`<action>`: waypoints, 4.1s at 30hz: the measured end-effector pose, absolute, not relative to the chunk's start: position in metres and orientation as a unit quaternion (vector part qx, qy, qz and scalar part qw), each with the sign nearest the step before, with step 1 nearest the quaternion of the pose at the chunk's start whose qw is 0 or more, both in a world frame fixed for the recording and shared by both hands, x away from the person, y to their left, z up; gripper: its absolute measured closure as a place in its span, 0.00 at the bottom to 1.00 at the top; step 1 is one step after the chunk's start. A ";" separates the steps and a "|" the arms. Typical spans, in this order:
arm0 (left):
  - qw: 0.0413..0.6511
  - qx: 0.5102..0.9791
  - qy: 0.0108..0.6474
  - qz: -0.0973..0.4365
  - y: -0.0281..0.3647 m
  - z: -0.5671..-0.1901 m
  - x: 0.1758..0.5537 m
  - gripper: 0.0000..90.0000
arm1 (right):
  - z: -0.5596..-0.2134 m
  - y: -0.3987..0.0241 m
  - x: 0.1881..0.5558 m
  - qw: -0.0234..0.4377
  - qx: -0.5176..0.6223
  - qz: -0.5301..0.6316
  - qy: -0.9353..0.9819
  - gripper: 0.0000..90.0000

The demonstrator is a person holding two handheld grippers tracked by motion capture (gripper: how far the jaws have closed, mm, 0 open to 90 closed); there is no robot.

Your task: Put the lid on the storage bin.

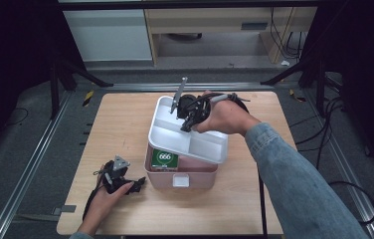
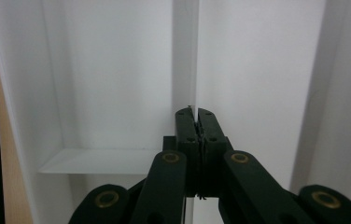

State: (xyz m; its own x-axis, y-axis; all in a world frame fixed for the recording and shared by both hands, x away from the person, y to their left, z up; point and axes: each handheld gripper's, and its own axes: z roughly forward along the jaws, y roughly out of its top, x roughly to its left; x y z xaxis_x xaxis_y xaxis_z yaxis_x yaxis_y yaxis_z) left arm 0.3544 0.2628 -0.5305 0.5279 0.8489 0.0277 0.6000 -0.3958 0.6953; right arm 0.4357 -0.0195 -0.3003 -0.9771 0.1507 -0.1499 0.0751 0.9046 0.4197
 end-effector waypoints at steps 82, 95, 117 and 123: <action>0.340 0.813 0.433 0.190 0.264 -0.510 0.359 0.03 | -0.357 -0.015 0.446 0.100 0.147 0.260 0.949 0.44; 0.308 0.826 0.419 0.218 0.256 -0.450 0.403 0.04 | -0.351 -0.063 0.463 0.186 0.282 0.297 0.893 0.40; 0.294 0.808 0.454 0.235 0.230 -0.388 0.484 0.12 | -0.366 -0.096 0.497 0.213 0.390 0.311 0.840 0.54; 0.302 0.795 0.468 0.240 0.226 -0.387 0.500 0.18 | -0.369 -0.104 0.509 0.211 0.425 0.326 0.818 0.60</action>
